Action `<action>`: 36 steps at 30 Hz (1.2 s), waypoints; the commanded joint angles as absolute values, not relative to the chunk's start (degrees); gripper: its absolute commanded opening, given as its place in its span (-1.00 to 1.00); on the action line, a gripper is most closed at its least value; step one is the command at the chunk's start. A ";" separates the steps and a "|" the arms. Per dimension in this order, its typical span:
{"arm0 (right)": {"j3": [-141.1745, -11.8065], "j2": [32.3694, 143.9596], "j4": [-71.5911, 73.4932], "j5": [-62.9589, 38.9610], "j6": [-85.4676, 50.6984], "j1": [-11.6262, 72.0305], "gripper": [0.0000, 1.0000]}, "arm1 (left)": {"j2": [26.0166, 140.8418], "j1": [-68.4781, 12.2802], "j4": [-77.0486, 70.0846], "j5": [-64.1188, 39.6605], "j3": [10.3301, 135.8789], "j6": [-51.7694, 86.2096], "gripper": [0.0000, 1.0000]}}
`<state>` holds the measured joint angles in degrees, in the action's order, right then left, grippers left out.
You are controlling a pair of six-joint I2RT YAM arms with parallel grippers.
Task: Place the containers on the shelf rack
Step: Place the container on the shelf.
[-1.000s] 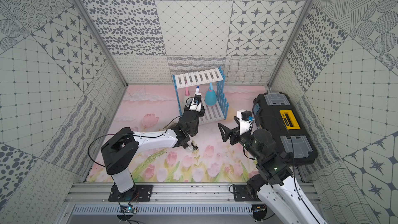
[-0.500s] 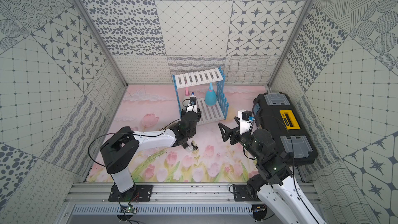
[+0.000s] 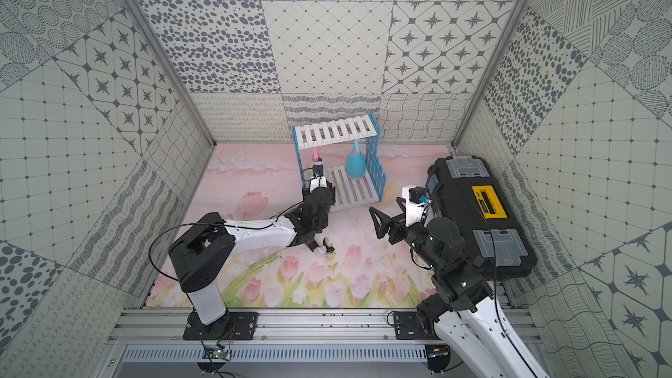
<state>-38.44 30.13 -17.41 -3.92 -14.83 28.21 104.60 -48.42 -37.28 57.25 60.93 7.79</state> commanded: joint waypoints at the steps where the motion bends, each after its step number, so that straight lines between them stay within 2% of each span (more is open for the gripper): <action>1: -37.79 30.15 -15.69 -4.56 -15.66 27.80 0.94 | 105.73 -47.41 -35.52 56.35 60.64 11.84 -1.00; 9: -37.71 30.24 -15.67 -4.81 -16.01 27.46 0.94 | 105.70 -47.07 -34.37 55.86 60.68 12.75 -0.98; 13: -37.79 30.24 -15.69 -4.92 -16.21 27.30 0.94 | 105.48 -46.85 -34.23 55.05 60.64 12.58 -0.73; 21: -37.71 30.23 -15.73 -5.10 -16.42 27.16 0.94 | 105.07 -46.67 -34.29 54.78 60.53 12.30 -0.42; 27: -37.66 30.22 -15.73 -5.27 -16.55 26.93 0.94 | 104.67 -46.68 -34.63 54.45 60.43 11.83 -0.28; 36: -37.79 30.14 -15.68 -5.45 -16.85 26.76 0.94 | 102.61 -46.74 -34.41 52.71 60.27 11.49 0.17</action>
<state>-38.39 30.20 -17.39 -4.97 -16.19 27.07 104.22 -47.81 -34.04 54.19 60.42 11.73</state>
